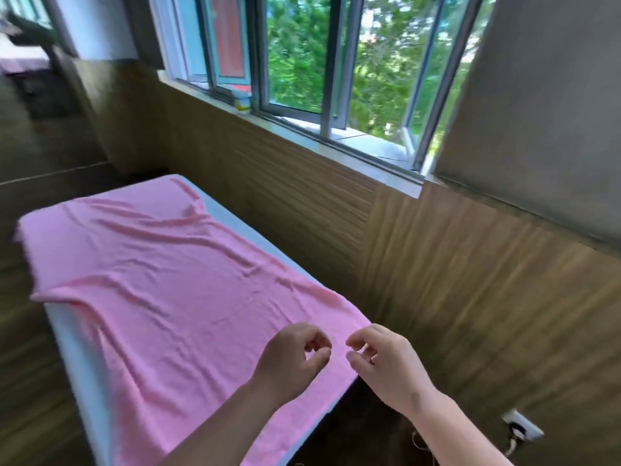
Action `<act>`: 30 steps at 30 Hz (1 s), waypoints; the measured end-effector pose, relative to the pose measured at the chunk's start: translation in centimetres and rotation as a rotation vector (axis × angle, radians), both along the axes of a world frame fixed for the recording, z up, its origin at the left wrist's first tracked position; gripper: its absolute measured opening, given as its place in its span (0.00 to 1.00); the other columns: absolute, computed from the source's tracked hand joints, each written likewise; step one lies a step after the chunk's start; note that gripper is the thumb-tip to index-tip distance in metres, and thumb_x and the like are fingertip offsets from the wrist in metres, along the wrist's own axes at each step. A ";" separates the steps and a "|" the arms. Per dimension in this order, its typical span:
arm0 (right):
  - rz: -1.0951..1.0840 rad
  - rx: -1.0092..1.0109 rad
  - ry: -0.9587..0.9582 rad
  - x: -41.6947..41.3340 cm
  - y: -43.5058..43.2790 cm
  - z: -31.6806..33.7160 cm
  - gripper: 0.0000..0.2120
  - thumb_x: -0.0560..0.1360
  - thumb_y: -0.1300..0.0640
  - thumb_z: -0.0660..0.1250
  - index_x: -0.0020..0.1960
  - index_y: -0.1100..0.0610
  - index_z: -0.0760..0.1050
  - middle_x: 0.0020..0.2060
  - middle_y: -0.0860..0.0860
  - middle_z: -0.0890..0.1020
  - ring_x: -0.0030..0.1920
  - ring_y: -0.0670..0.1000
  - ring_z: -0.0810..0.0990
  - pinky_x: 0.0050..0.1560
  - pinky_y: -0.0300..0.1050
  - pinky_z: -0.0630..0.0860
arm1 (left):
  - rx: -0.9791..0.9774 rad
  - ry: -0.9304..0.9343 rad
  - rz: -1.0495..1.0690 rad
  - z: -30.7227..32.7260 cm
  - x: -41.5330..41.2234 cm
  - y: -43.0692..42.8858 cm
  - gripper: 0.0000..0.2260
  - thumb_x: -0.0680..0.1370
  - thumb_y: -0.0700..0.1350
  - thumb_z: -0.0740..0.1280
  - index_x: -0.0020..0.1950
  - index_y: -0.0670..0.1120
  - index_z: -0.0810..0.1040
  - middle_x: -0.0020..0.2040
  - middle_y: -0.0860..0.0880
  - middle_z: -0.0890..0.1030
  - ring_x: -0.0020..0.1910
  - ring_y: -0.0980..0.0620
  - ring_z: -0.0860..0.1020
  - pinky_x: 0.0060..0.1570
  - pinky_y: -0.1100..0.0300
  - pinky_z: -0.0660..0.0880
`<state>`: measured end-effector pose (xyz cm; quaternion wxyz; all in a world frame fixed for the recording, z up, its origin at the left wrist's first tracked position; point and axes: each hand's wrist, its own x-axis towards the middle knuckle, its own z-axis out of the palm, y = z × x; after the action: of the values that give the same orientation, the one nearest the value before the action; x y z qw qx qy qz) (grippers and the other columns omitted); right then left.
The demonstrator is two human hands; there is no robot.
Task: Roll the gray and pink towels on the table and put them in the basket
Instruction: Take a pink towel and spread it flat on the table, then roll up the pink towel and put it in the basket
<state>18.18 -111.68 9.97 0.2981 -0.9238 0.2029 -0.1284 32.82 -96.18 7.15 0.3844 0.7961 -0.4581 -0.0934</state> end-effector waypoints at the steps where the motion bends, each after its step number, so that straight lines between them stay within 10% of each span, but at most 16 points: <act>1: 0.052 0.012 0.009 1.3 -0.1 -0.3 0.06 0.72 0.50 0.71 0.49 0.43 0.80 0.44 0.37 0.79 0.45 0.43 0.80 0.45 0.37 0.77 | 0.003 0.016 0.035 -0.4 0.5 0.3 0.06 0.75 0.55 0.66 0.48 0.56 0.80 0.42 0.60 0.79 0.46 0.59 0.76 0.45 0.62 0.75; 21: 0.950 -0.086 0.328 14.7 -8.5 -13.0 0.13 0.75 0.47 0.65 0.60 0.44 0.73 0.57 0.38 0.75 0.58 0.42 0.72 0.50 0.41 0.71 | 0.308 0.247 0.718 -10.7 -2.1 -1.1 0.10 0.78 0.49 0.64 0.58 0.59 0.77 0.54 0.64 0.73 0.57 0.61 0.72 0.56 0.61 0.72; 30: 0.611 -0.230 0.349 16.0 -21.3 -15.4 0.08 0.73 0.53 0.70 0.51 0.46 0.77 0.53 0.41 0.71 0.53 0.47 0.70 0.48 0.47 0.76 | 0.671 0.206 1.299 -12.3 -6.2 15.9 0.12 0.80 0.43 0.62 0.55 0.60 0.77 0.61 0.58 0.71 0.57 0.54 0.70 0.53 0.57 0.73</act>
<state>34.23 -132.99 -5.44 0.1778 -0.9772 -0.0500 0.1042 26.63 -80.33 -5.17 0.1390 0.9688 0.1973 -0.0565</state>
